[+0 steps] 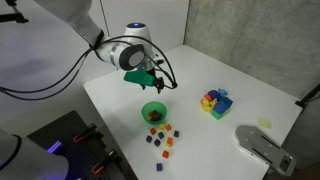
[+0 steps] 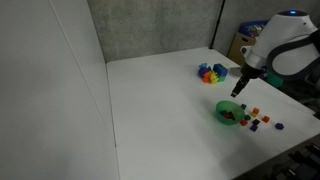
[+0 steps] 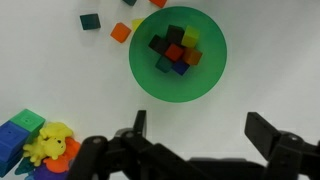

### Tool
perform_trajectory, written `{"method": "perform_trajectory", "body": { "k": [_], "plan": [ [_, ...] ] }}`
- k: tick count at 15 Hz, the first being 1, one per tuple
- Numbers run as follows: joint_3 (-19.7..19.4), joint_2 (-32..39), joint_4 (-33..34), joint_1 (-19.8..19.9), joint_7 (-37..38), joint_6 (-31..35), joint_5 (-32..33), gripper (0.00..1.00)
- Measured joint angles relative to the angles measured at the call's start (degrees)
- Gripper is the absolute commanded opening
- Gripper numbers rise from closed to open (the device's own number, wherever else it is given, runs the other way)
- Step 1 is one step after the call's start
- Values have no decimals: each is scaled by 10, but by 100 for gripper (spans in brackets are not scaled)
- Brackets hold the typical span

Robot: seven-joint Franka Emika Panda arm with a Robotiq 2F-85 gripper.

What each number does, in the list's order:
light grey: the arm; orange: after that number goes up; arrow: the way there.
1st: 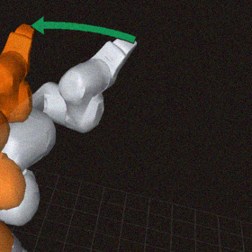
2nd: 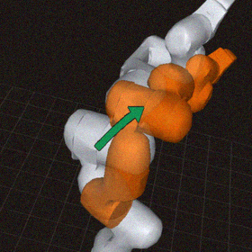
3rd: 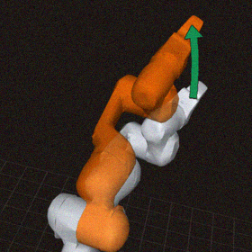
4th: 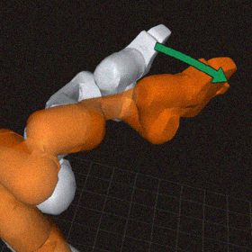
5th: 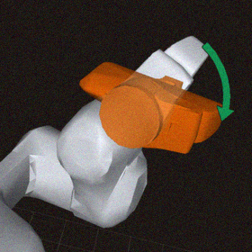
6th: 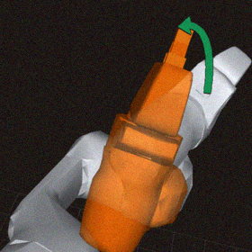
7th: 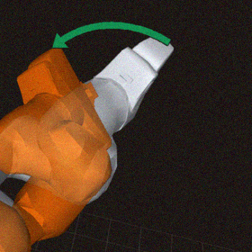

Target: Move an orange block from the bowl to the table

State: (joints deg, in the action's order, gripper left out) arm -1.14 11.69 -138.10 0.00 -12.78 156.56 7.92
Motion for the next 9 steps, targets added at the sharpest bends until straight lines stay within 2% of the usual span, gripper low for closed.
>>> {"method": "perform_trajectory", "body": {
  "k": [4, 9],
  "plan": [
    [10, 35, 8, 13, -20, -2, -25, 100],
    [25, 140, 60, 47, -51, 6, -39, 100]
  ]
}}
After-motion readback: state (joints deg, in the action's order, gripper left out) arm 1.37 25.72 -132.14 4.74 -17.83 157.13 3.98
